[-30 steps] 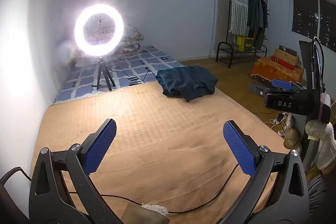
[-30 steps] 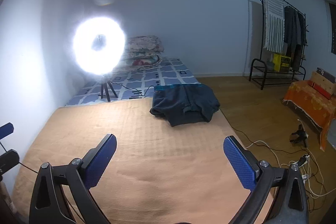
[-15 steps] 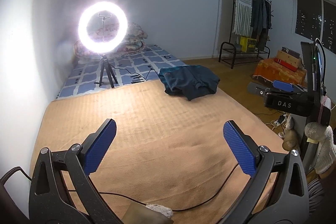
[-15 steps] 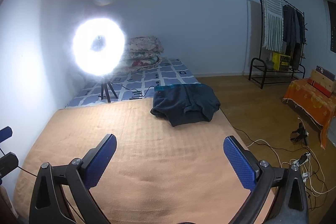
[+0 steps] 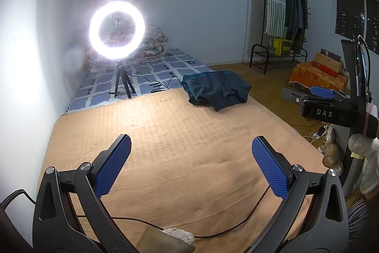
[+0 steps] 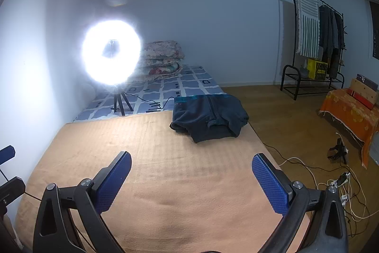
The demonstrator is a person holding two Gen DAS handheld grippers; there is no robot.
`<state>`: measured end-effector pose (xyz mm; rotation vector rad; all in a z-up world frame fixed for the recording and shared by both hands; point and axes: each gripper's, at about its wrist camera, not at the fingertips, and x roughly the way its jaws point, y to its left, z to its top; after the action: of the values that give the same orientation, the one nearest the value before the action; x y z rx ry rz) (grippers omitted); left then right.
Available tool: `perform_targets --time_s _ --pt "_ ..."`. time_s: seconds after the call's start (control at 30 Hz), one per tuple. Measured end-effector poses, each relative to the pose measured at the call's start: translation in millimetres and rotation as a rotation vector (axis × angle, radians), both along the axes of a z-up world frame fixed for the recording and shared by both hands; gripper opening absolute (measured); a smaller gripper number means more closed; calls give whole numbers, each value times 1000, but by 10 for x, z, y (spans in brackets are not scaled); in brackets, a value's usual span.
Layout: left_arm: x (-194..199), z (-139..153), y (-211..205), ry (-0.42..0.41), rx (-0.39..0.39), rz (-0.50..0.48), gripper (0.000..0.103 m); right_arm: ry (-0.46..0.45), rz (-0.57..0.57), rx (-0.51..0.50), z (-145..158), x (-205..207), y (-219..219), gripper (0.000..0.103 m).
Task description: Fold large clothes
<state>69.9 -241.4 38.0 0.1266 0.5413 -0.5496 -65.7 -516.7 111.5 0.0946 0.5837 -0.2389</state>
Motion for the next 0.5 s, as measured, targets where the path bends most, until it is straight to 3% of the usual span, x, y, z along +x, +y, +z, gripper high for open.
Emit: perform_targets --time_s 0.5 --pt "-48 -54 -28 -7 12 -6 103 2 -15 -1 -19 -34 50 103"
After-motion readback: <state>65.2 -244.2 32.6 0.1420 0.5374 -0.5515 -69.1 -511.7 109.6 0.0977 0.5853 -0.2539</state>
